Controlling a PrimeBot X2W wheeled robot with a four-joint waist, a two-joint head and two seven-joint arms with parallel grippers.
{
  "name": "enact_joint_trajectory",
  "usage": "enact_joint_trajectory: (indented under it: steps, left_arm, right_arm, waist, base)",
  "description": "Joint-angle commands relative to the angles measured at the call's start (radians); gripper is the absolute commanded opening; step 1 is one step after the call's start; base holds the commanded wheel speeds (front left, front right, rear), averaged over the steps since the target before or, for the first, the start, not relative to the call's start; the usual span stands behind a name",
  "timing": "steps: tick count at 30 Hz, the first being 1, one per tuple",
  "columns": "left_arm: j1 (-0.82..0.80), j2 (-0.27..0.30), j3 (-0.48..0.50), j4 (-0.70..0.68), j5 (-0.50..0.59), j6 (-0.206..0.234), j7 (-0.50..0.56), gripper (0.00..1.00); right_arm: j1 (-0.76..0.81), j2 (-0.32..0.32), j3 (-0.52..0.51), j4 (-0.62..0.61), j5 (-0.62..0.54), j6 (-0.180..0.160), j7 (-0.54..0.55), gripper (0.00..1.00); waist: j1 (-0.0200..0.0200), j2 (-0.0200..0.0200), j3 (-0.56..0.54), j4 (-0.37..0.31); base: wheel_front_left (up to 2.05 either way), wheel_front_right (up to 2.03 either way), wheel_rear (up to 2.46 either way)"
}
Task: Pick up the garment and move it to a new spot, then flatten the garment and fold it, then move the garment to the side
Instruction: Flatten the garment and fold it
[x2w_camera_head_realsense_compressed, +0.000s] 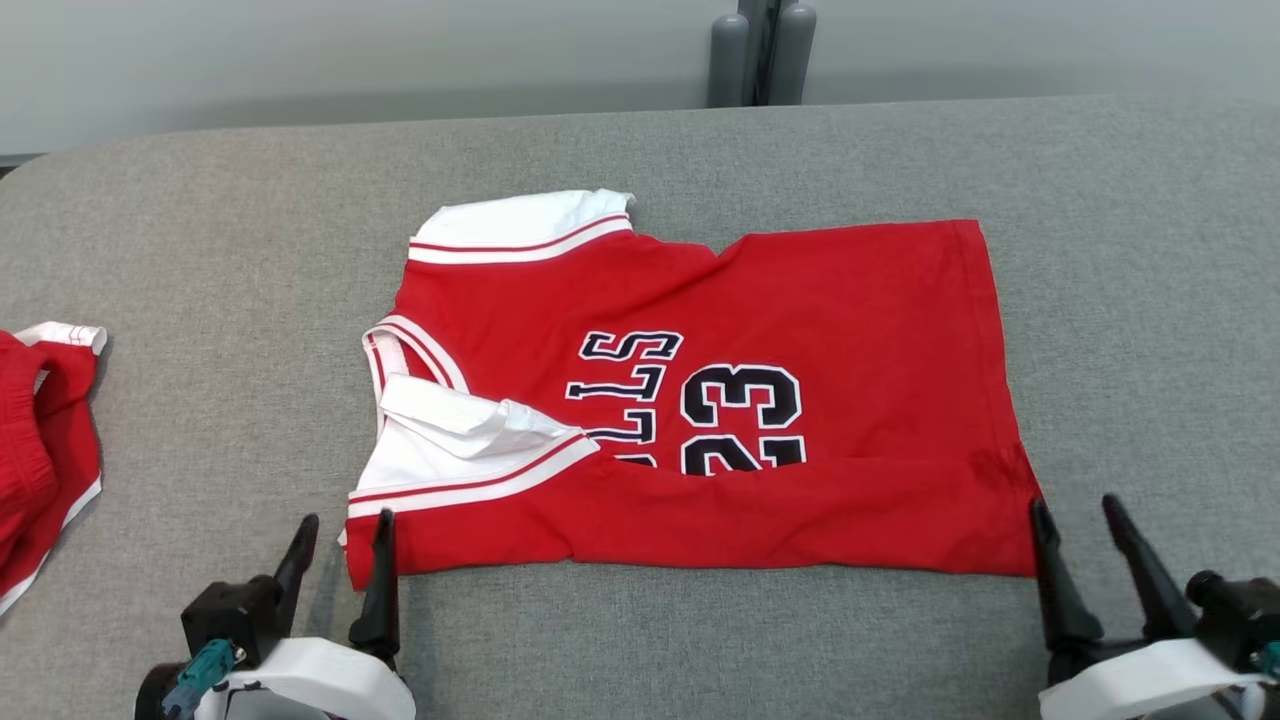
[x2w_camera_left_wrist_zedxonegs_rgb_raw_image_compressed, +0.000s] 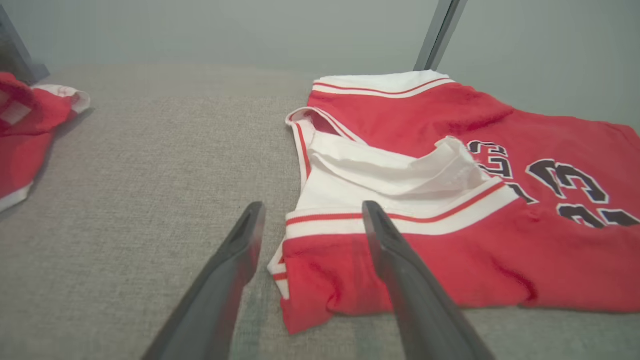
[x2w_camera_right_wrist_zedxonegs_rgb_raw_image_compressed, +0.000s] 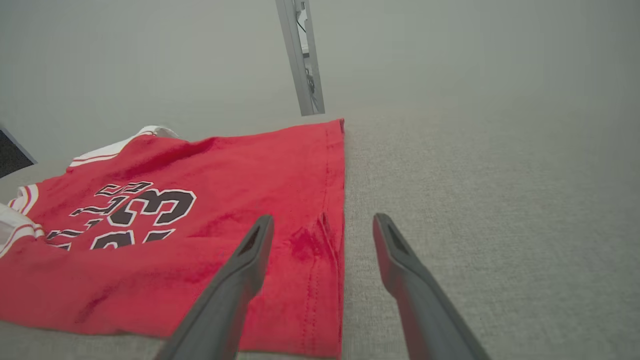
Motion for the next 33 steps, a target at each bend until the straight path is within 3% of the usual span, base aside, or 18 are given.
enact_joint_trajectory:
  steps: [1, 8, 15, 16, 17, 18, 19, 20, 21, 33]
  left_arm:
    - [-0.01, 0.0, 0.002, 0.025, -0.012, -0.006, 0.002, 1.0]
    - [-0.037, -0.016, 0.002, 0.135, -0.05, -0.027, -0.003, 1.0]
    - [-0.076, -0.022, -0.002, 0.209, -0.086, -0.06, 0.022, 1.0]
    - [-0.08, -0.021, -0.006, 0.213, -0.087, -0.065, 0.025, 0.88]
    - [-0.082, -0.021, -0.01, 0.215, -0.086, -0.07, 0.025, 0.49]
    - [-0.083, -0.022, -0.013, 0.216, -0.087, -0.07, 0.025, 0.0]
    - [-0.086, -0.022, -0.016, 0.217, -0.088, -0.072, 0.025, 0.0]
    - [-0.086, -0.022, -0.016, 0.217, -0.088, -0.072, 0.025, 0.0]
    - [-0.089, -0.022, -0.017, 0.214, -0.087, -0.074, 0.016, 0.0]
    - [-0.03, 0.011, -0.016, 0.088, -0.071, -0.043, 0.003, 0.0]
  right_arm:
    - [-0.003, -0.001, 0.005, 0.032, 0.014, 0.0, 0.005, 1.0]
    - [-0.049, 0.009, 0.04, 0.183, 0.055, 0.0, 0.007, 1.0]
    - [-0.108, 0.001, 0.09, 0.246, 0.097, 0.0, -0.007, 1.0]
    - [-0.11, -0.002, 0.094, 0.253, 0.104, 0.0, -0.008, 1.0]
    - [-0.114, -0.003, 0.098, 0.259, 0.114, 0.0, -0.009, 0.87]
    - [-0.115, -0.005, 0.107, 0.266, 0.127, 0.0, -0.01, 0.43]
    - [-0.117, -0.008, 0.113, 0.271, 0.136, 0.0, -0.011, 0.07]
    - [-0.117, -0.008, 0.113, 0.271, 0.136, 0.0, -0.011, 0.07]
    - [-0.117, -0.009, 0.121, 0.275, 0.149, 0.0, -0.01, 0.0]
    - [-0.09, -0.076, 0.141, 0.251, 0.226, 0.0, -0.013, 0.0]
  waist:
    - [0.0, 0.0, 0.005, 0.001]
    - [0.0, 0.0, 0.025, 0.003]
    - [0.0, 0.0, 0.042, 0.002]
    - [0.0, 0.0, 0.043, 0.002]
    - [0.0, 0.0, 0.043, 0.002]
    - [0.0, 0.0, 0.044, 0.002]
    - [0.0, 0.0, 0.044, 0.003]
    - [0.0, 0.0, 0.044, 0.003]
    - [0.0, 0.0, 0.043, 0.003]
    - [0.0, 0.0, 0.012, 0.003]
  base:
    - [0.0, 0.0, 0.0]
    - [0.0, 0.0, 0.0]
    - [0.0, 0.0, 0.0]
    - [0.0, 0.0, 0.0]
    - [0.0, 0.0, 0.0]
    - [0.0, 0.0, 0.0]
    - [0.0, 0.0, 0.0]
    - [0.0, 0.0, 0.0]
    - [0.0, 0.0, 0.0]
    - [0.0, 0.0, 0.0]
